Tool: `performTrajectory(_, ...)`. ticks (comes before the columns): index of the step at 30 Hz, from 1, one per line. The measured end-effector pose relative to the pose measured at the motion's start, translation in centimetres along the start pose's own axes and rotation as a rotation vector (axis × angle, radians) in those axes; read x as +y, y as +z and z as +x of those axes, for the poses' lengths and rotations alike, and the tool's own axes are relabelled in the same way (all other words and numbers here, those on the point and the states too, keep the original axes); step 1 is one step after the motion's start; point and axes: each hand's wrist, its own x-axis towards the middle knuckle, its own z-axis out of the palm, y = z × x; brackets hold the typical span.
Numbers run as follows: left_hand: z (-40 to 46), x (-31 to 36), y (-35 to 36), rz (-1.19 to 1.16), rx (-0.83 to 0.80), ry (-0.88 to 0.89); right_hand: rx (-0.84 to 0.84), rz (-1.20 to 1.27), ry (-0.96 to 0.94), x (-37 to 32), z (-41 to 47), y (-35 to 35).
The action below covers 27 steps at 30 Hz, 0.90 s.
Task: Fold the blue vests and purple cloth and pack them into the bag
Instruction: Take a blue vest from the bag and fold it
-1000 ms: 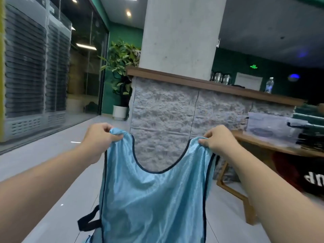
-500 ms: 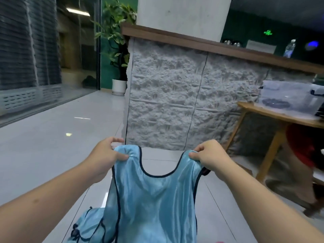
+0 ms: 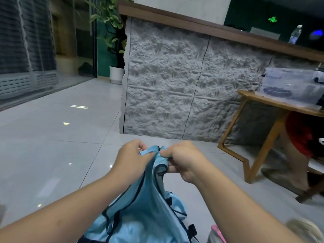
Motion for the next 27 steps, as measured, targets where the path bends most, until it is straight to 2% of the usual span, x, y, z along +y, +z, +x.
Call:
performTrajectory(3, -0.8, 0.4, 0.4, -0.016, -0.064, 0.045, -0.005, 0.100, -0.010, 0.4, -0.3, 0.1)
performTrajectory(8, -2.2, 1.0, -0.5, -0.369, -0.304, 0.043, -0.159, 0.267, -0.014, 0.2, -1.2, -0.2)
performTrajectory(11, -2.0, 0.5, -1.0, -0.360, -0.369, 0.073, -0.344, 0.368, 0.061, -0.1, -1.6, -1.0)
performTrajectory(13, -1.7, 0.4, -1.1, -0.419, -0.334, 0.057, -0.481, 0.316, 0.043, -0.2, -2.3, -1.6)
performTrajectory(15, -1.3, 0.4, -1.5, -0.487, -0.283, 0.002, -0.471, 0.241, -0.028, -0.4, -2.6, -2.3)
performTrajectory(17, -0.7, 0.1, -2.0, -0.520, -0.259, -0.034, -0.332, 0.195, -0.111, -0.5, -2.4, -3.1)
performTrajectory(19, -0.3, -0.2, -2.6, -0.551, -0.265, -0.066, -0.152, 0.014, -0.221, -0.1, -1.6, -4.1)
performTrajectory(21, 0.0, -0.2, -3.0, -0.574, -0.268, -0.085, -0.069, -0.252, -0.327, 0.8, -0.9, -4.5)
performTrajectory(25, 0.3, 0.1, -3.5, -0.621, -0.267, -0.077, -0.205, -0.736, -0.448, 3.3, -0.2, -3.3)
performTrajectory(27, 0.4, 0.2, -3.6, -0.625, -0.271, -0.058, -0.279, -0.862, -0.470, 4.3, 0.2, -2.5)
